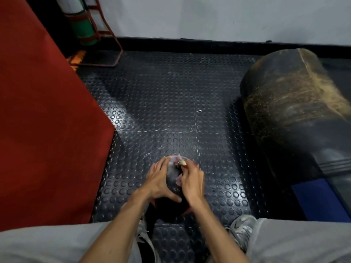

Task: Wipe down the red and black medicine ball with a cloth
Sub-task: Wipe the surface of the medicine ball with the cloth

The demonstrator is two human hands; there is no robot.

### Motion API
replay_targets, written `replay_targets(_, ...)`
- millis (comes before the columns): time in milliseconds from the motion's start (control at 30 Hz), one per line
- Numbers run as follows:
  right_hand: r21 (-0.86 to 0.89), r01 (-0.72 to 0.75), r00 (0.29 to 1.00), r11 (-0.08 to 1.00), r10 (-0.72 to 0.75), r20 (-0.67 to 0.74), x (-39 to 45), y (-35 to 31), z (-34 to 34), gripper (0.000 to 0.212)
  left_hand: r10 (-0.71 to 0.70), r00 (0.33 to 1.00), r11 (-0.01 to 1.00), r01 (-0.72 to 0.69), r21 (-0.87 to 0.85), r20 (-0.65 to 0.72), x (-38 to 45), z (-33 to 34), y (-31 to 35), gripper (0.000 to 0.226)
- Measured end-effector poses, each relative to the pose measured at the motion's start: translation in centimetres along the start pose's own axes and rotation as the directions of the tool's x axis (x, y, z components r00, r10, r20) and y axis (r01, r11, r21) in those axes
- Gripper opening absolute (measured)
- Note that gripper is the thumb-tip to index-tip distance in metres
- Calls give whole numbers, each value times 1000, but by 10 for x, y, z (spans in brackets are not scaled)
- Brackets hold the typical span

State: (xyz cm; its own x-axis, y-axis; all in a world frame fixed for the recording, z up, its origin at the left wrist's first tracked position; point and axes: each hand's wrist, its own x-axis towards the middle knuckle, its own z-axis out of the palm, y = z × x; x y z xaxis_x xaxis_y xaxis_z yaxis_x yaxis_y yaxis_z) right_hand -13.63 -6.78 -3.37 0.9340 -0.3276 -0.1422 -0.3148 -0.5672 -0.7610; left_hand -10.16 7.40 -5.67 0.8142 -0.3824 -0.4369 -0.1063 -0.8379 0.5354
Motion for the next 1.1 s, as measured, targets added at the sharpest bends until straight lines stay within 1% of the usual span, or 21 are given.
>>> replay_targets(67,-77,5,999,997,-2,36,21,-10,3,23,-22,998,999,20,-37,-52,-6,1,8,158)
replay_targets(100,-107,36,999,994,-32,42,24,-12,4,24,-38,996,997,33,-64,-83,-7,2,9,156)
replay_targets(133,-126,87,995,988,-81,50,20,-11,8,27,-45,994,995,37,-90,-98,-7,2,8,153)
replay_targets(200,-147,220,974,964,-210,79,2,-8,12,41,-40,993,993,28,-112,-108,-2,3,-1,146)
replay_targets(233,-156,264,962,952,-248,117,-8,-3,16,46,-39,995,994,29,-107,-94,-2,4,-7,143)
replay_targets(267,-169,284,958,944,-271,97,-8,0,18,42,-29,996,995,20,-95,-88,-1,4,-9,142)
replay_targets(300,-113,277,960,954,-270,72,-3,2,19,34,-12,996,996,3,-93,-91,1,2,-8,142)
replay_targets(367,-102,213,976,972,-217,-20,10,3,19,26,3,997,996,-10,-86,-79,2,1,2,146)
replay_targets(433,-104,158,983,982,-167,-80,19,-6,11,24,-26,996,997,20,-79,-81,5,-2,15,150)
replay_targets(467,-70,133,985,989,-140,-104,17,-6,7,23,-49,996,996,43,-79,-74,7,-4,20,151)
replay_targets(533,-51,115,989,992,-119,-91,5,-12,-3,26,-69,996,995,64,-72,-61,14,-7,23,150)
replay_targets(600,-105,136,986,985,-145,-85,-10,-10,-10,33,-62,998,997,61,-56,-14,18,-10,21,147)
replay_targets(633,-123,154,984,980,-164,-72,-11,-8,-9,32,-54,999,997,54,-54,3,20,-11,21,147)
replay_targets(667,-101,151,986,983,-158,-63,-8,-8,-11,28,-43,999,998,43,-43,11,20,-12,22,148)
replay_targets(733,-31,76,996,997,-77,-45,13,-7,-9,22,-24,1000,999,24,-31,0,18,-13,28,149)
replay_targets(800,-26,0,999,1000,-1,-34,27,-9,-9,22,-22,1000,999,21,-35,-21,17,-12,32,150)
replay_targets(867,-53,51,998,997,-52,-25,20,-11,-11,23,-24,999,999,22,-43,-32,18,-12,27,150)
replay_targets(933,-71,140,990,988,-141,-5,1,-11,-15,24,-11,1000,999,10,-31,-24,19,-7,15,152)
replay_targets(1000,-105,178,984,978,-178,14,-2,-6,-16,27,2,1000,1000,-2,-21,-17,12,-3,10,156)
replay_targets(1033,-113,167,986,979,-166,17,1,-4,-16,29,3,1000,1000,-3,-25,-23,9,-1,12,157)
replay_targets(1100,-88,99,995,991,-98,12,12,-5,-14,29,0,999,999,-3,-52,-53,-1,-2,24,155)
